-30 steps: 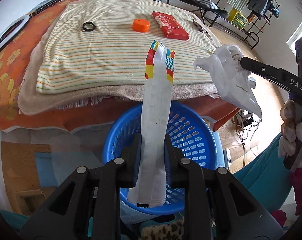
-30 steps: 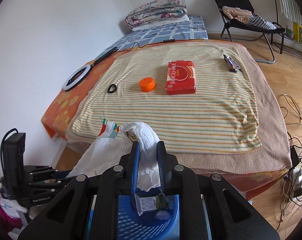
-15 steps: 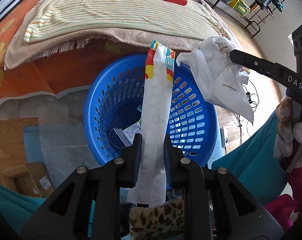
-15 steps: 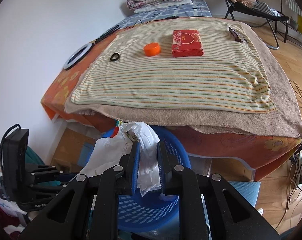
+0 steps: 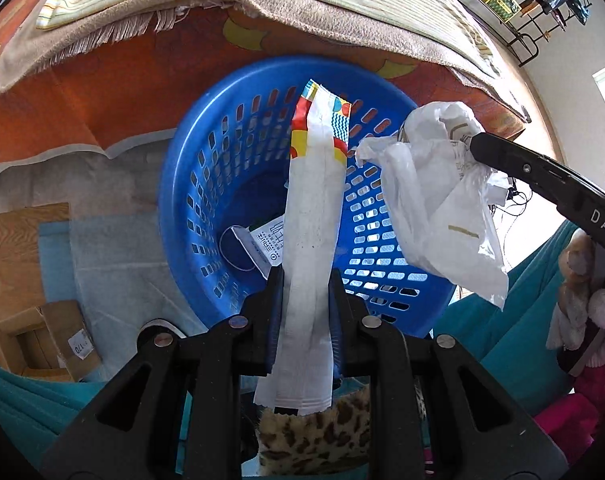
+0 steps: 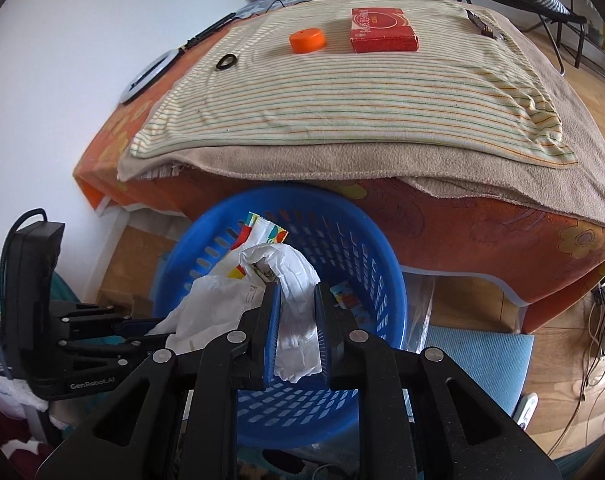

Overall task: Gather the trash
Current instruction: 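Carry the plastic bag and paper strip down over the blue basket, then open the right gripper to drop the bag while the left gripper drops the strip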

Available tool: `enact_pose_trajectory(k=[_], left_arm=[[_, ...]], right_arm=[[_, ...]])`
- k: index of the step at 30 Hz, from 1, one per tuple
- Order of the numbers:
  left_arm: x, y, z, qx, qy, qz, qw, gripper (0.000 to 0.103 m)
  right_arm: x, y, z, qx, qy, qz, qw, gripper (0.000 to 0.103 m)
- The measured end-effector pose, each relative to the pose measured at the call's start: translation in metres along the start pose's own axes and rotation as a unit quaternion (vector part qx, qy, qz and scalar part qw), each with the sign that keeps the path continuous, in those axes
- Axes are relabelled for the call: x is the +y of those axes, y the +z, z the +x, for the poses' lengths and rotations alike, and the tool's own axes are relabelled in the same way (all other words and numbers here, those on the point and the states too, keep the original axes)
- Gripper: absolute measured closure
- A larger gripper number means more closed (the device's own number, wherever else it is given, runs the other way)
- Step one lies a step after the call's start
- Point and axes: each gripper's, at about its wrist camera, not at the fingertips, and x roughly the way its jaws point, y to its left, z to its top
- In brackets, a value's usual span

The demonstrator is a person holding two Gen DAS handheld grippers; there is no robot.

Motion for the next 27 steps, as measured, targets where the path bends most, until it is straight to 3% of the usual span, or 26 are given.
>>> enact_pose_trajectory(k=[19,23,27], left_arm=[[0.001,0.010,0.020,0.010,0.019,-0.009,0.9997,0.083],[0.001,0.011,0.023,0.013,0.020,-0.013,0.9996,0.076],[0.001,0.013,0.025,0.015,0.020,-0.014,0.9996,0.076]], right_arm=[[-0.007,-0.007,0.026,0.046,-0.014,0.011,0.999,0.084],[-0.009,-0.007,0.029,0.052,-0.018,0.015,0.998,0.070],[-0.011,-0.006,0.029,0.052,-0.020,0.016,0.998,0.068]])
